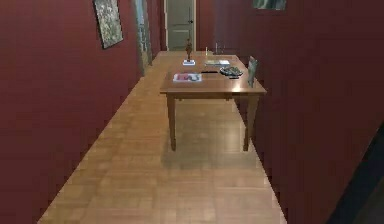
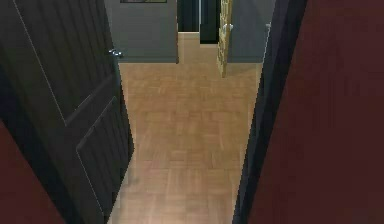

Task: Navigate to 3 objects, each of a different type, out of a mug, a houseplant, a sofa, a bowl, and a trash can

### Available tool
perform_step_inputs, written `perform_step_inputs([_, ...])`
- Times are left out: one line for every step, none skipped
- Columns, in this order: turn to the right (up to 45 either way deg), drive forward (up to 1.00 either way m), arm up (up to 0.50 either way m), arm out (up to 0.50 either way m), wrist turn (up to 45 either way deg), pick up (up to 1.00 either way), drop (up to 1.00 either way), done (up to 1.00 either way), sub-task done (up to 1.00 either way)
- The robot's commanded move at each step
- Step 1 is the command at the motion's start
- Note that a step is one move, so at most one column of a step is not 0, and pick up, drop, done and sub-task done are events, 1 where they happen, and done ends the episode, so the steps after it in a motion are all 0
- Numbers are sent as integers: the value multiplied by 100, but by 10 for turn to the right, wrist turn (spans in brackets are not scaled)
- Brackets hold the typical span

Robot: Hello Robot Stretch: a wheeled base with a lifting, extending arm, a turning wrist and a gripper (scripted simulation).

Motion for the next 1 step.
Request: perform_step_inputs([0, 10, 0, 0, 0, 0, 0, 0, 0])
